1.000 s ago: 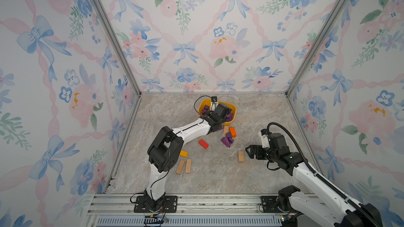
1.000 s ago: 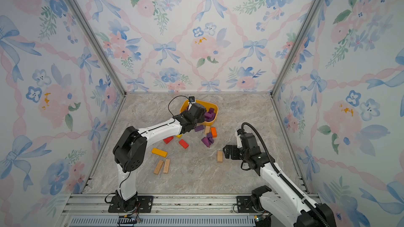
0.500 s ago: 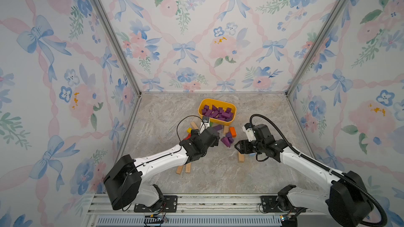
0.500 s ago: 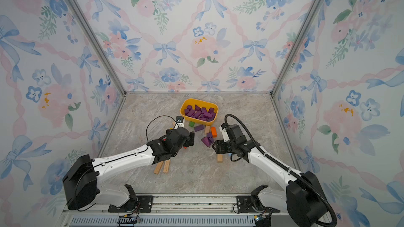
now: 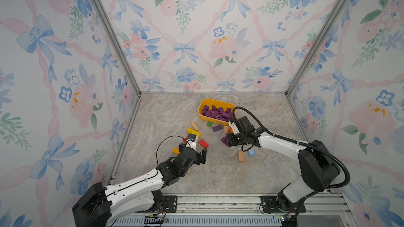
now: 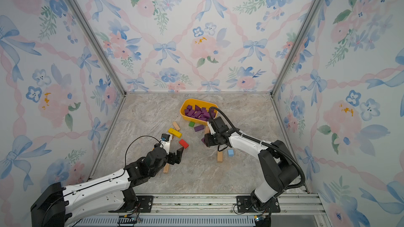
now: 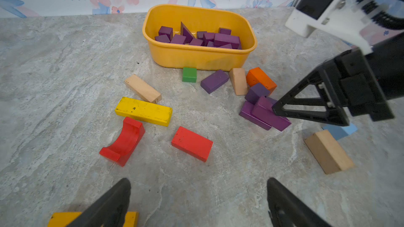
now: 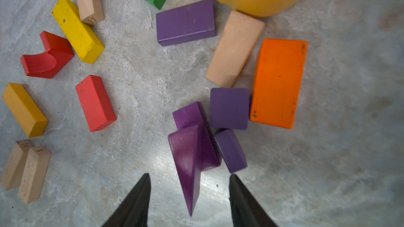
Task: Pick purple bricks into the storage bin
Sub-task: Pick up the building block from the center of the board.
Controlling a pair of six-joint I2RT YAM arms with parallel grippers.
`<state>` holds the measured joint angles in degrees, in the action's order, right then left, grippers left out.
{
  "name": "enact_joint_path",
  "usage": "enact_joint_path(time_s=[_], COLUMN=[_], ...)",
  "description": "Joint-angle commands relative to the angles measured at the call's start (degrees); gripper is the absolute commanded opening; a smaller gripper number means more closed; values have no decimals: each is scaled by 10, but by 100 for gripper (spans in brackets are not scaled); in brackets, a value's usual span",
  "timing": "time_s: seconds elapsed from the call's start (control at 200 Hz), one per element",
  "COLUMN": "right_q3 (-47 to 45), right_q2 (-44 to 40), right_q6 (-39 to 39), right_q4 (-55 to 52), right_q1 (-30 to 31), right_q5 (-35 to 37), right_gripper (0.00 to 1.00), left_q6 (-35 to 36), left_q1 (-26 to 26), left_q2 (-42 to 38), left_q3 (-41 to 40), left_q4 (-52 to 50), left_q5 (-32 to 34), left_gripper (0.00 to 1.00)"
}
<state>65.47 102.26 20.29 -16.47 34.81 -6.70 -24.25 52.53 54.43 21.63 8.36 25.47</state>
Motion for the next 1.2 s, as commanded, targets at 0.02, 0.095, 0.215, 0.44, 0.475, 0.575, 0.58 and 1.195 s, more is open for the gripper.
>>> enact_joint_path(time_s=[0.02,0.095,0.215,0.44,0.475,0.575,0.58,1.195], right_q3=[38,52,74,101,103,110,109,138], right_q2=[42,58,82,113,116,123,123,74], right_q6=[6,8,11,9,8,6,6,27], right_q4=[-21,-32,-51,-75,-77,-81,-82,-79], right_q1=[15,20,23,25,25,25,25,3], right_q5=[24,38,53,75,78,82,82,51], right_gripper=[50,47,44,38,37,31,30,15], left_q6=[41,48,59,85,87,96,97,88], left_q1=[3,3,3,3,3,3,3,4], left_q2=[2,13,34,82,88,108,109,160], left_q3=[-21,-30,-37,-35,-35,-33,-33,-33], left_q4=[56,73,102,127,130,139,140,181], left_q5=[-19,-14,-10,-7,-7,-7,-6,-20], left_gripper=[98,98,98,98,98,98,98,98])
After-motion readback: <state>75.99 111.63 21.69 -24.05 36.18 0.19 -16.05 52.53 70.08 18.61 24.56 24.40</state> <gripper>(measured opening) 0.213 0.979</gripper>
